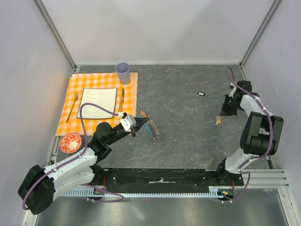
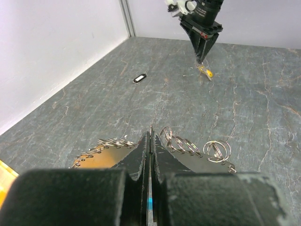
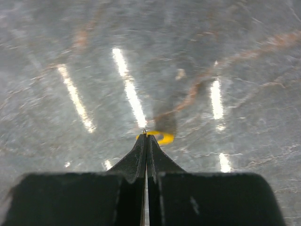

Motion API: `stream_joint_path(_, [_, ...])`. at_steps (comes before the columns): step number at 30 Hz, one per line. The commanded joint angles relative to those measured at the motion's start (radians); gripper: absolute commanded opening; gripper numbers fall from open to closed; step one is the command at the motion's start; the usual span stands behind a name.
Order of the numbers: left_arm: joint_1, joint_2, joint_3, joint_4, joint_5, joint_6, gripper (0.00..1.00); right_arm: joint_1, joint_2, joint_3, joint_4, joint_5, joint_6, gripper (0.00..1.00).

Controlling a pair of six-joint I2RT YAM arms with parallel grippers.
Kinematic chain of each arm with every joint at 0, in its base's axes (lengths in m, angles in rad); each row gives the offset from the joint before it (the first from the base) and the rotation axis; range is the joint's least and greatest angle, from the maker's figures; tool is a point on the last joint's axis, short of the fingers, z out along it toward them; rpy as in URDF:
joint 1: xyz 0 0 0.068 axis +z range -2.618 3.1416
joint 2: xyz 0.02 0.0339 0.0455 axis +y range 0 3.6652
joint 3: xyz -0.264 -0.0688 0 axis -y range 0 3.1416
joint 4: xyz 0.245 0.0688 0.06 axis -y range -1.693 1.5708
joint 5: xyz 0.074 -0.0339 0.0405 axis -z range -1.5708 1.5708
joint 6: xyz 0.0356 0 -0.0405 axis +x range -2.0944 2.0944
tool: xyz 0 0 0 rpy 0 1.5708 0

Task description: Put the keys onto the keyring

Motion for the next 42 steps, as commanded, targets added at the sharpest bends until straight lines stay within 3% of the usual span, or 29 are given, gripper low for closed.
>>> stream_joint_path(1, [-0.004,-0.010,0.021,0.068,0.022,0.029,0.02,0.098,-0.125,0.004,0.042,-0.017,-0.052,0.00])
stream_joint_path(10, [-0.006,0.015,0.019,0.094,0.077,0.043,0.02,0.359,-0.370,-0.034,0.104,-0.034,-0.207,0.00])
stream_joint_path(24, [-0.006,0.160,0.139,0.109,0.301,0.023,0.02,0.632,-0.765,-0.182,0.233,-0.288,-0.437,0.00])
stream_joint_path(36, [-0.006,0.317,0.302,0.089,0.513,0.023,0.02,0.761,-0.854,-0.196,0.233,-0.416,-0.517,0.00])
stream_joint_path(42, [-0.006,0.355,0.329,0.132,0.568,-0.019,0.02,0.804,-0.861,-0.206,0.228,-0.401,-0.538,0.00])
